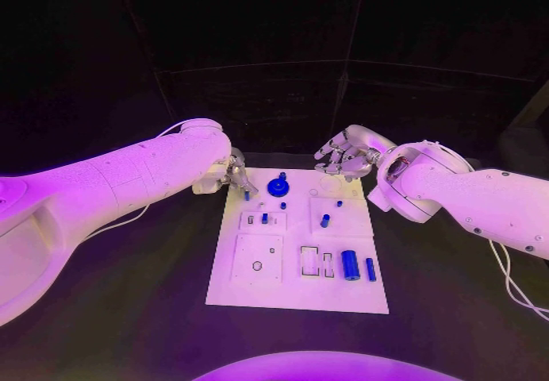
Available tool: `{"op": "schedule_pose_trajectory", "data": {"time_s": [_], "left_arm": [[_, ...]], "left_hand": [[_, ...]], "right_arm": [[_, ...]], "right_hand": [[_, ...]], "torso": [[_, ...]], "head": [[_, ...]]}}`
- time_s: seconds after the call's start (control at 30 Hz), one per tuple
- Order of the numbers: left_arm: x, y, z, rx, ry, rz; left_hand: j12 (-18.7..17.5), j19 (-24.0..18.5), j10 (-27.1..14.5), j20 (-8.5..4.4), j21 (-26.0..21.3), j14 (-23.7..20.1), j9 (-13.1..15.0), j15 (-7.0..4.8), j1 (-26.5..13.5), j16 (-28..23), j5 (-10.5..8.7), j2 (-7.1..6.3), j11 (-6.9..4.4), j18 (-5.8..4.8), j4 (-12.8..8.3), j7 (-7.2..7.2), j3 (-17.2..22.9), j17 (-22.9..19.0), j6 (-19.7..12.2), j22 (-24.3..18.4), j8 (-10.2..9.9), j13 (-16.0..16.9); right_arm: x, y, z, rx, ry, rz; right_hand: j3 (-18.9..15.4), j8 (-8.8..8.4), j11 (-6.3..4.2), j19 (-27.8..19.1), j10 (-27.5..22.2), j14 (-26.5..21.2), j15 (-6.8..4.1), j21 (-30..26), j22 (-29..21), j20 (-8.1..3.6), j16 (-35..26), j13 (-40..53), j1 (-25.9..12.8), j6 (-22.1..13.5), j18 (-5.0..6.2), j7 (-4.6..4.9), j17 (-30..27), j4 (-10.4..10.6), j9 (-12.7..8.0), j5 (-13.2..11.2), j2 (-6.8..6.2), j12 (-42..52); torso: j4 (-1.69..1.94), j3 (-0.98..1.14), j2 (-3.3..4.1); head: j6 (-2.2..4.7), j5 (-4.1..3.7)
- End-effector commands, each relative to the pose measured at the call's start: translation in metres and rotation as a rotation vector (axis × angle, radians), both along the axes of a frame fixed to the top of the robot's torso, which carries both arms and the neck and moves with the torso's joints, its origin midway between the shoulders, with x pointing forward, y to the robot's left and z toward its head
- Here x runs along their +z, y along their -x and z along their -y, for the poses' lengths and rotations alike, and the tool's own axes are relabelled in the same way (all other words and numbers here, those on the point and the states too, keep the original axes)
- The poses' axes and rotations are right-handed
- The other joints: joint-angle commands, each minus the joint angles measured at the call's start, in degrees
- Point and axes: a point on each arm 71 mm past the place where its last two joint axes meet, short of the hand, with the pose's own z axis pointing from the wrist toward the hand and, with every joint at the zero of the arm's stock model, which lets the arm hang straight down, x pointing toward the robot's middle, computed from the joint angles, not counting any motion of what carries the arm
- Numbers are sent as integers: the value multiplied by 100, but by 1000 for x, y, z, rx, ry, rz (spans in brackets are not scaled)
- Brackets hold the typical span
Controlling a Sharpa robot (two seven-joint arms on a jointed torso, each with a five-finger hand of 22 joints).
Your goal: Assemble the parts on the task board
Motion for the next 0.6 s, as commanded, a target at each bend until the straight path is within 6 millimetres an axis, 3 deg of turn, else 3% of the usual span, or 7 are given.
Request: {"op": "schedule_pose_trajectory", "data": {"time_s": [0.03,0.43,0.6], "left_arm": [[0,0,1,-13,-4,-11],[0,-2,-2,-1,-11,-15],[-1,-2,-2,-2,-6,-20]], "left_hand": [[17,56,24,2,18,601,-10,26,89,32,-9,20,-7,54,-51,10,-2,1491,46,4,-3,3],[23,59,33,-1,21,604,-22,20,244,36,-6,177,-18,53,-138,-5,64,1501,90,17,18,9],[20,62,37,-11,23,604,-33,5,425,36,-3,264,-38,53,-272,-27,169,1501,96,27,25,7]], "right_arm": [[1,0,-1,6,-4,6],[1,0,-2,9,-4,5],[1,0,-2,9,-4,5]], "right_hand": [[7,0,13,-31,-24,-14,12,-33,-7,3,-22,-5,-47,50,90,2,-6,31,-5,38,-9,-32],[7,0,13,-31,-24,-14,12,-33,-7,3,-22,-5,-47,50,90,2,-6,31,-5,38,-9,-32],[7,0,13,-31,-24,-14,12,-33,-7,3,-22,-5,-47,50,90,2,-6,31,-5,38,-9,-32]], "torso": [[4,-2,3],[3,2,2],[-1,2,0]], "head": [[-4,2],[-26,-2],[-43,-5]]}}
